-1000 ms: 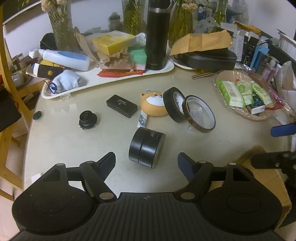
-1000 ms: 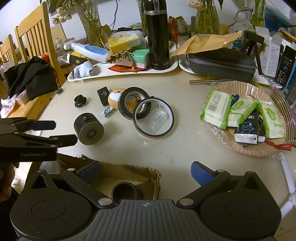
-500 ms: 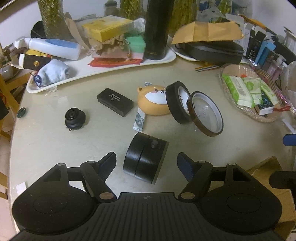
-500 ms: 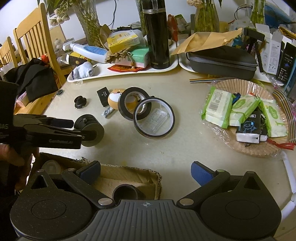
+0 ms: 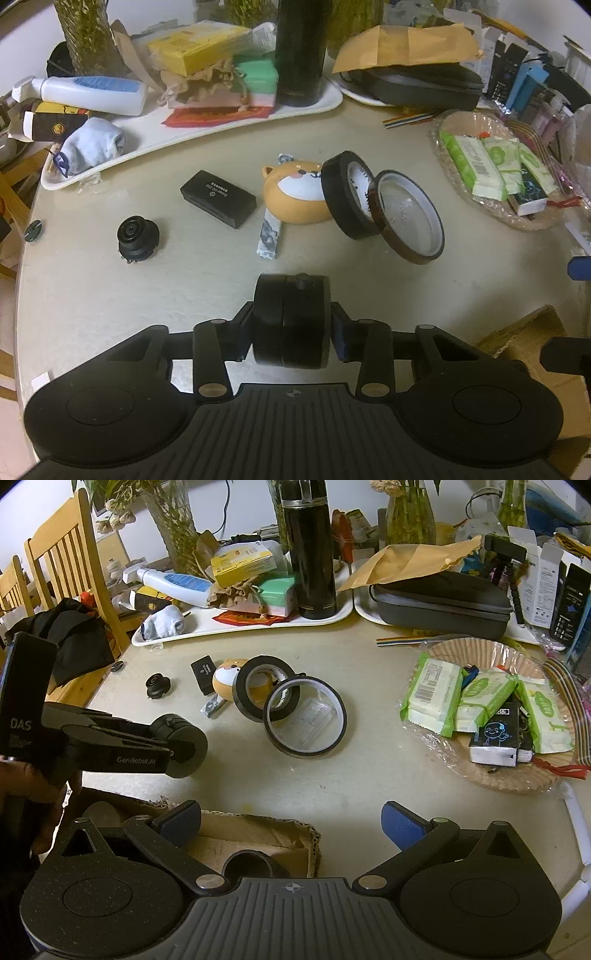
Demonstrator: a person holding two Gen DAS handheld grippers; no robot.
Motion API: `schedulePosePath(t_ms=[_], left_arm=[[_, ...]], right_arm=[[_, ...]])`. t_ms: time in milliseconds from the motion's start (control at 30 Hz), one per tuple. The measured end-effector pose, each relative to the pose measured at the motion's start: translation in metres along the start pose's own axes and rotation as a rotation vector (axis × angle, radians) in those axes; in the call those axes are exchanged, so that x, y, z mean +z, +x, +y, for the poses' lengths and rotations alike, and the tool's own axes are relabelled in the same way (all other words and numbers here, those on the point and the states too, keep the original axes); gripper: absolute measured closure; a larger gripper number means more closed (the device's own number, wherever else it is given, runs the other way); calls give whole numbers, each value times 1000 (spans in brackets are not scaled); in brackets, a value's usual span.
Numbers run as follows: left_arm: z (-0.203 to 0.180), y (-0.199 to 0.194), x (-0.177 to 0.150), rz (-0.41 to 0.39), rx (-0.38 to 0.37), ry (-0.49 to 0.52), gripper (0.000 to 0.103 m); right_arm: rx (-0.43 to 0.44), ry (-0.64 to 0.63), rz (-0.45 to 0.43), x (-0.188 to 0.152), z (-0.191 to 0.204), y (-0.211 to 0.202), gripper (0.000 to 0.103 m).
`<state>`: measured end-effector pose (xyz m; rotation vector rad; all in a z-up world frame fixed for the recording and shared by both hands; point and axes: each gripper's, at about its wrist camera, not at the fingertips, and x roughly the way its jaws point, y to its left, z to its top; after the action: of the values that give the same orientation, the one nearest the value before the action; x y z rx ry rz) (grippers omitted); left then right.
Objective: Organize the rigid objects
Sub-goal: 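Grasp the black double-roll cylinder on the table with the left tool, then grasp the clear amber-rimmed tape roll with the right tool while the left tool holds the black cylinder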
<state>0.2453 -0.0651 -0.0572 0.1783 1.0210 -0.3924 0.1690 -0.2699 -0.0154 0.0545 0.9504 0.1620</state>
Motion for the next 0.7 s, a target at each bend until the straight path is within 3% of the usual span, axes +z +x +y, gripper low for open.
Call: schedulePosePath(t_ms=[700], left_arm=[[8, -58, -3, -111, -4, -75, 64]], right_arm=[[-13, -6, -34, 6, -3, 2, 0]])
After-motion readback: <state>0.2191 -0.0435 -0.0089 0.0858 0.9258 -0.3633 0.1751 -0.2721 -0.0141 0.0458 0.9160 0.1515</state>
